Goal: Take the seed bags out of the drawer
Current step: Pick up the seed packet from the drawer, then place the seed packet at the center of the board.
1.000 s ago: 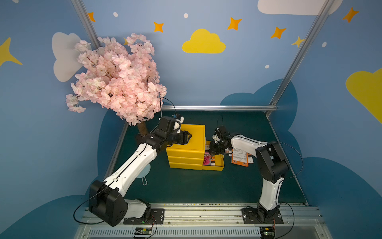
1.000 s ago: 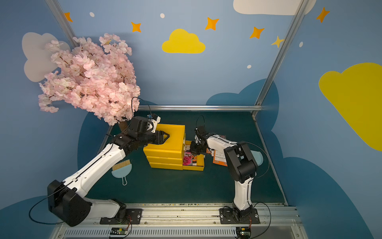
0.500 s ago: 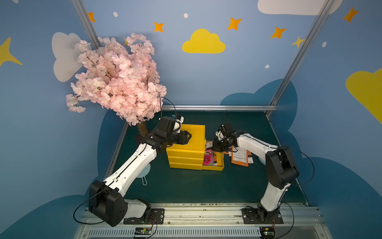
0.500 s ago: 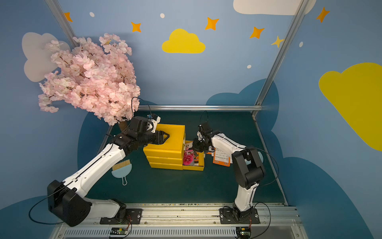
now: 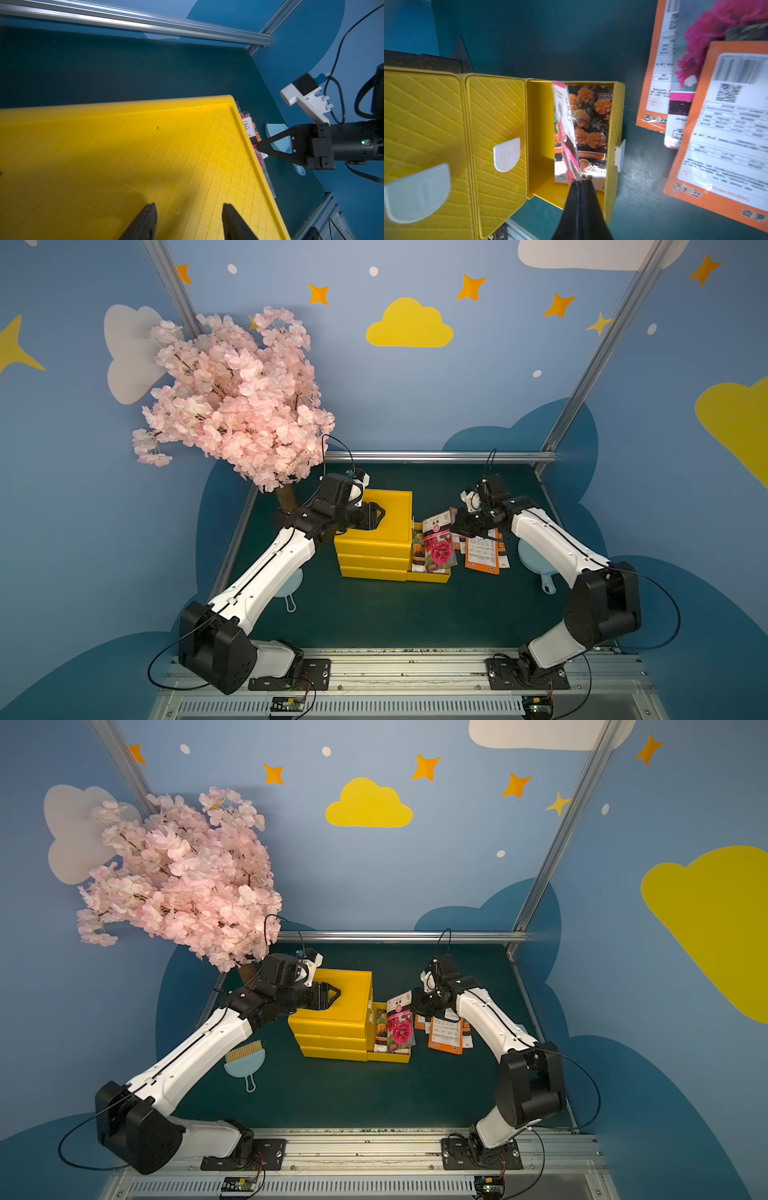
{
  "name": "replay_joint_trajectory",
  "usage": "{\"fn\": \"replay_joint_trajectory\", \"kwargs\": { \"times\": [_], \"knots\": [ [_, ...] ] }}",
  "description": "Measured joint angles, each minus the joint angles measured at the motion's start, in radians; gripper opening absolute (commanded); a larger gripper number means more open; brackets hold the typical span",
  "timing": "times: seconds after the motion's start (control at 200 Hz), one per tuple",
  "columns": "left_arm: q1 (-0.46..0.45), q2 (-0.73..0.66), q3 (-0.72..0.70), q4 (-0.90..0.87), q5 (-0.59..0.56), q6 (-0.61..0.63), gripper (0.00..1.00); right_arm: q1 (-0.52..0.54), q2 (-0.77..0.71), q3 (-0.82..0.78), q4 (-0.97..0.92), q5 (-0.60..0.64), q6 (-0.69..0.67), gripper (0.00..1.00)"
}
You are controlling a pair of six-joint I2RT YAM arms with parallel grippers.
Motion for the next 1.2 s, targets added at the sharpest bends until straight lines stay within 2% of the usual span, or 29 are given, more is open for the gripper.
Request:
{"fn": "replay_joint_trajectory", "kwargs": {
  "times": [0.335,0.586,0.766,1.006,1.126,1.202],
  "knots": [
    [0.0,0.007,0.012,-0.012,0.0,0.001,0.57,-0.224,-0.08,-0.043,-0.042,-0.072,-0.066,0.0],
    [0.0,0.014,0.021,-0.02,0.001,0.002,0.57,-0.397,-0.043,-0.045,-0.046,-0.143,-0.126,0.0],
    [0.0,0.018,0.028,-0.026,0.002,0.002,0.57,-0.42,0.074,-0.045,-0.047,-0.142,-0.148,0.0],
    [0.003,0.022,0.032,-0.029,0.008,0.002,0.56,-0.415,0.118,-0.033,-0.078,-0.003,-0.167,0.0],
    [0.004,0.022,0.032,-0.029,0.011,0.002,0.56,-0.409,0.125,-0.013,-0.097,0.064,-0.169,0.23],
    [0.004,0.022,0.032,-0.029,0.012,0.003,0.56,-0.404,0.127,0.002,-0.108,0.112,-0.175,0.3]
  ]
}}
